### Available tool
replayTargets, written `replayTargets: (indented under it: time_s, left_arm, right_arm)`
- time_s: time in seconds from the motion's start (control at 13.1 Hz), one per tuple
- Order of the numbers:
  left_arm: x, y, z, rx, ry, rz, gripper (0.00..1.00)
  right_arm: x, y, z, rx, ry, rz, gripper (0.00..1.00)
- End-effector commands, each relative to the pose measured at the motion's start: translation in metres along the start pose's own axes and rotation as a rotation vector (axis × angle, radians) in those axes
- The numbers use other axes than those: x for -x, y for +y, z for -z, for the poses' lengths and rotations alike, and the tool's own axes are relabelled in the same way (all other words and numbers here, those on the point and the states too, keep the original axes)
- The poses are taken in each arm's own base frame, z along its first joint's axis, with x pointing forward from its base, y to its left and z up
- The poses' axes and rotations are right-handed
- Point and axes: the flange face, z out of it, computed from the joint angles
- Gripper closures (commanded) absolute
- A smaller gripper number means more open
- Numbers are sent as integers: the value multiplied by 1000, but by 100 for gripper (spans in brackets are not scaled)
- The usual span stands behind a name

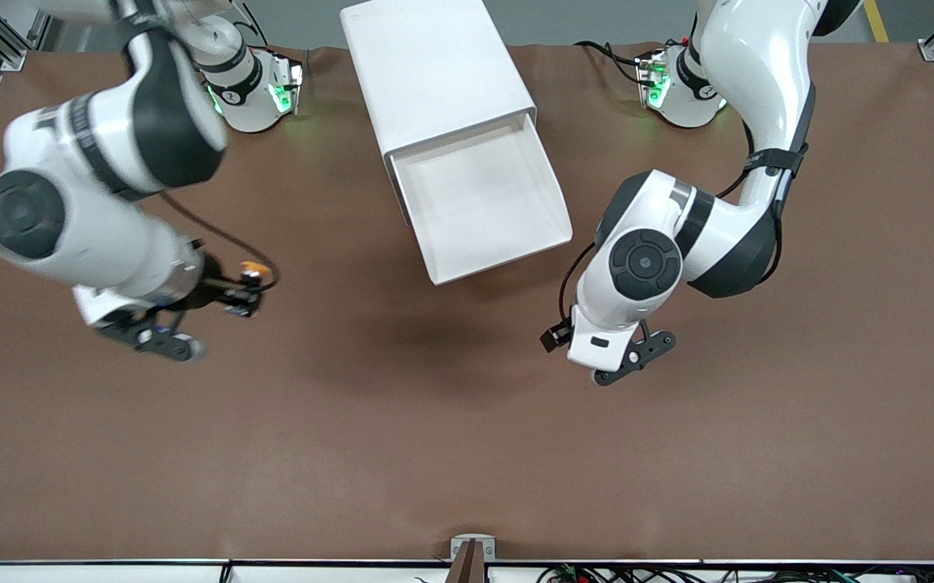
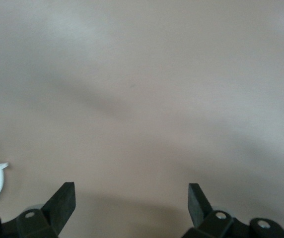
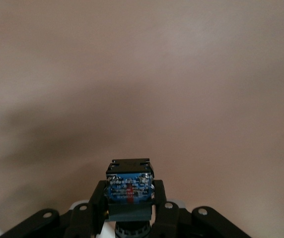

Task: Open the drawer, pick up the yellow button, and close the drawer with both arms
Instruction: 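Carry the button away with the right gripper while the left gripper pushes the drawer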

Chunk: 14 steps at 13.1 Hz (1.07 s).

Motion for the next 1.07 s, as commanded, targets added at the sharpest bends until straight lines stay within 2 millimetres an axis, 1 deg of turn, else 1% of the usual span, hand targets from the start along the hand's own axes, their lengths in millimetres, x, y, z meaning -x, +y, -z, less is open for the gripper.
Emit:
replayTargets:
  time_s: [0.0, 0.08, 0.15, 0.23, 0.3, 0.38, 0.46, 0.61, 0.69, 0.76, 0.84, 0.91, 0.99]
  left_arm:
    - [23, 10, 3, 11, 35, -53, 0]
    - [37, 17, -1, 3, 36, -76, 0]
    - [43, 20, -4, -4, 39, -89, 0]
    - [50, 20, -12, -17, 33, -99, 0]
    - [59, 23, -13, -10, 31, -113, 0]
    - [67, 20, -16, -8, 31, -122, 0]
    - [73, 14, -17, -5, 35, -126, 0]
    - [90, 5, -23, -3, 40, -144, 0]
    - [102, 9, -25, 2, 28, -163, 0]
    - [107, 11, -27, 0, 24, -155, 0]
    - [115, 12, -30, -4, 13, -161, 0]
    - [127, 16, -32, -7, -3, -176, 0]
    - [132, 17, -32, -8, -8, -171, 0]
  right_arm:
    - [-21, 52, -22, 1, 20, 62, 100]
    - [-29, 72, -36, -5, 34, 78, 100]
    - [-37, 101, -55, -11, 62, 81, 100]
    - [-37, 114, -73, -9, 91, 104, 100]
    - [-38, 131, -92, -3, 121, 112, 100]
    - [-40, 148, -111, -1, 138, 113, 100]
    - [-42, 161, -126, -2, 148, 110, 100]
    - [-41, 190, -163, -3, 173, 111, 100]
    - [-40, 205, -179, -4, 199, 104, 100]
    - [-38, 223, -193, -3, 215, 106, 100]
    - [-36, 237, -208, -2, 220, 104, 100]
    - [-32, 246, -221, -1, 215, 95, 100]
    - [-29, 247, -228, 0, 204, 96, 100]
